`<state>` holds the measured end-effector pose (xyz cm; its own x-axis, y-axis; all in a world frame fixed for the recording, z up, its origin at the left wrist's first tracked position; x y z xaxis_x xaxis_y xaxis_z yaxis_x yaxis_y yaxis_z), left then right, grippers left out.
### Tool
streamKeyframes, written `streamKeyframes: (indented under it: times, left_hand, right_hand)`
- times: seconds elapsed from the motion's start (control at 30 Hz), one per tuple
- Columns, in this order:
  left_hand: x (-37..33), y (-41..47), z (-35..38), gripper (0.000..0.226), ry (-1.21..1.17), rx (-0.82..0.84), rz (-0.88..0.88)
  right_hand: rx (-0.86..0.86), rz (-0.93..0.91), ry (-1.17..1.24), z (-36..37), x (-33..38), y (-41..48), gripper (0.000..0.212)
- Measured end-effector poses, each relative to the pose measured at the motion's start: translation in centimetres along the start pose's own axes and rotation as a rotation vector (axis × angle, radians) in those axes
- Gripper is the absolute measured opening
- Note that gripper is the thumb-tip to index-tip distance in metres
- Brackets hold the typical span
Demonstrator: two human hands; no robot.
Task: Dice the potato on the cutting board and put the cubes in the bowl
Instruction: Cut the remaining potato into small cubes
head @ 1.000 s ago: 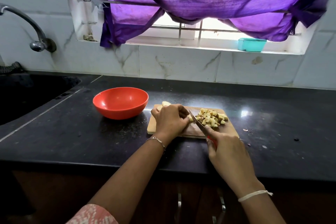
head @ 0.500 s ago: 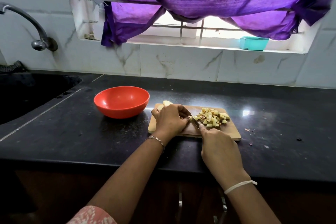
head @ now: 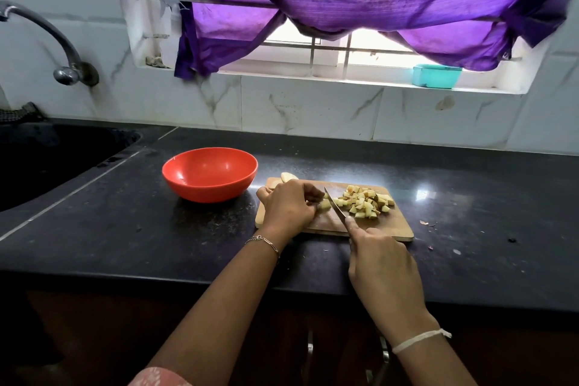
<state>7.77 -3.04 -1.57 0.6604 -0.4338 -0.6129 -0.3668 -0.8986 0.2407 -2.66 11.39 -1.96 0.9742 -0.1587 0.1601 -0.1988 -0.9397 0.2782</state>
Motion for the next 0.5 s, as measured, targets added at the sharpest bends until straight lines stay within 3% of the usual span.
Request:
streamKeyframes:
  times: [0.33, 0.5]
  left_hand:
    - [-0.1, 0.0, 0.1, 0.006, -0.029, 0.018, 0.006]
    - [-0.1, 0.1, 0.3, 0.010, -0.051, 0.034, 0.016]
  right_hand:
    - [0.047, -0.033, -0.083, 0.0, 1.0, 0.6, 0.050]
    - [0.030, -0.065, -0.106, -0.5, 1.5, 1.4, 0.049]
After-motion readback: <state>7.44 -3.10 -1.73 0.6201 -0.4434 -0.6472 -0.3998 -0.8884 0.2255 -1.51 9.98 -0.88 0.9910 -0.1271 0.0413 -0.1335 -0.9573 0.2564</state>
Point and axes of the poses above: each hand's wrist, its own y-axis towards the middle knuckle, its own z-axis out of the palm, x = y × z, the point moved 6 cm from there along y, towards the middle knuckle, and after that the axes turned 12 degrees about x, right-handed, at the moved point
